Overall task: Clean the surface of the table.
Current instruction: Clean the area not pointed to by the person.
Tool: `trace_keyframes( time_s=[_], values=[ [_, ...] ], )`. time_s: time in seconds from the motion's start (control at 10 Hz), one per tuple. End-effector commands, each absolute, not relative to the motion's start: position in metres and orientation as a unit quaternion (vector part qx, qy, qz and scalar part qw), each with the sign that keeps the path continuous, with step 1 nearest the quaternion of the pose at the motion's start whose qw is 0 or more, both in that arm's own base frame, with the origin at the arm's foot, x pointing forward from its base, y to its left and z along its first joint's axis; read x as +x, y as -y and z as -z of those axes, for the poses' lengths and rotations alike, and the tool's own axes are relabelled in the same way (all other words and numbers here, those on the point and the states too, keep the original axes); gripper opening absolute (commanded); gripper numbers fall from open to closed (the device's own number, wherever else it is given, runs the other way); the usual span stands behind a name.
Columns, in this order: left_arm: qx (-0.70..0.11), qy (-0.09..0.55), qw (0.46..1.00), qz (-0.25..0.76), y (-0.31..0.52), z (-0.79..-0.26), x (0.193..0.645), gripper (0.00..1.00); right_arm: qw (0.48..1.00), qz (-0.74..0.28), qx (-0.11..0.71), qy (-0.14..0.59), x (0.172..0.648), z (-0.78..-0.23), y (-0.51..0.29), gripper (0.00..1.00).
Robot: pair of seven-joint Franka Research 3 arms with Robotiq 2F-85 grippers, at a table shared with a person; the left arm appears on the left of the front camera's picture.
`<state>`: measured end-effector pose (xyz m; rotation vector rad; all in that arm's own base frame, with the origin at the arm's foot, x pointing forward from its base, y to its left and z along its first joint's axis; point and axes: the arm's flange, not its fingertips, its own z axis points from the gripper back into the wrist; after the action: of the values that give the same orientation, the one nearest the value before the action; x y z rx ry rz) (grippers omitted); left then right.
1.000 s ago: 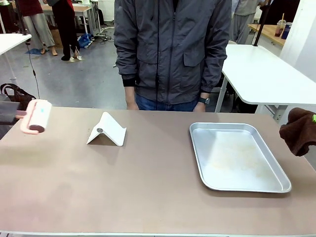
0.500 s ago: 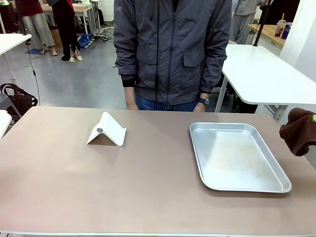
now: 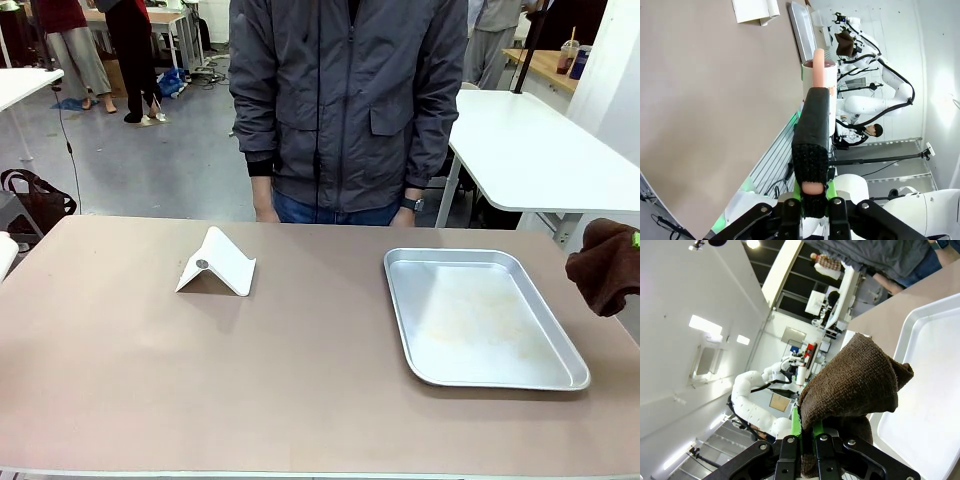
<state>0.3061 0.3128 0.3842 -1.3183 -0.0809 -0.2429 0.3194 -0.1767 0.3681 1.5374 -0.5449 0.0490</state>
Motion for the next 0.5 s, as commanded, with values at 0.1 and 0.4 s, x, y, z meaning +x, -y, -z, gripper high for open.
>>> trace_keyframes(
  time_s=[0.1,0.4],
  values=[
    [-0.609,0.041,0.783,0.117,-0.3113,-0.3903,0.3048,0.19,0.676,-0.025,0.692,0.251,0.3219,-0.3734,0.1769,0.09],
    [-0.609,0.041,0.783,0.117,-0.3113,-0.3903,0.3048,0.19,0.676,-0.025,0.692,0.251,0.3219,-0.3734,0.1769,0.09]
  ],
)
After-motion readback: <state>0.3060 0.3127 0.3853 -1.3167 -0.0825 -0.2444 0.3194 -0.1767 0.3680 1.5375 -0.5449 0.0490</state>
